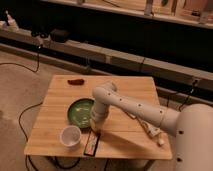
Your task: Push the eraser across the table
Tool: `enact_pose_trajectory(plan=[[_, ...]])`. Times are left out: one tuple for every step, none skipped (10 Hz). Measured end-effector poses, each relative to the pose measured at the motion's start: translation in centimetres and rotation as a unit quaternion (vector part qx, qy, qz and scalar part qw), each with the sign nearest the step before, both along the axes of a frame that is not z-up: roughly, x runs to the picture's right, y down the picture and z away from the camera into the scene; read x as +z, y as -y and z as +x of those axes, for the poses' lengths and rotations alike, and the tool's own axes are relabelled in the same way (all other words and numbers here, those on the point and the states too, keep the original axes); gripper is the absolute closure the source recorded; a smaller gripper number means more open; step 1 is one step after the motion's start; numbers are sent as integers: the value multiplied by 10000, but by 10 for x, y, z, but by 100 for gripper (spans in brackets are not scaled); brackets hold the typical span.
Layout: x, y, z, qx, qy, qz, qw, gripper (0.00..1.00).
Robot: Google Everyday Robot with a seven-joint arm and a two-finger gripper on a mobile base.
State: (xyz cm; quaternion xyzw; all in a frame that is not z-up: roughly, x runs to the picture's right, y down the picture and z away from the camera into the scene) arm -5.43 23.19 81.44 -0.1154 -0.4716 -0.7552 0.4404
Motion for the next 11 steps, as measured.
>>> enact_pose_trajectory(plan=[[-6, -7, -14, -80, 228, -106, 9997, 87], [-10, -11, -20, -134, 375, -181, 9990, 87], [-12, -13, -23, -172, 472, -234, 9985, 87], [-15, -15, -26, -230, 566, -289, 9977, 87], [-15, -17, -24, -280, 593, -329, 9973, 87], [-13, -17, -17, -341, 545, -350, 9973, 87], [-10, -14, -12, -382, 471, -336, 9976, 87], [-6, -10, -3, -466, 345, -285, 9979, 87], [-1, -4, 5, -532, 201, -205, 9982, 87], [1, 2, 12, -585, 78, -127, 9982, 87], [3, 9, 19, -660, -67, -18, 9978, 87]])
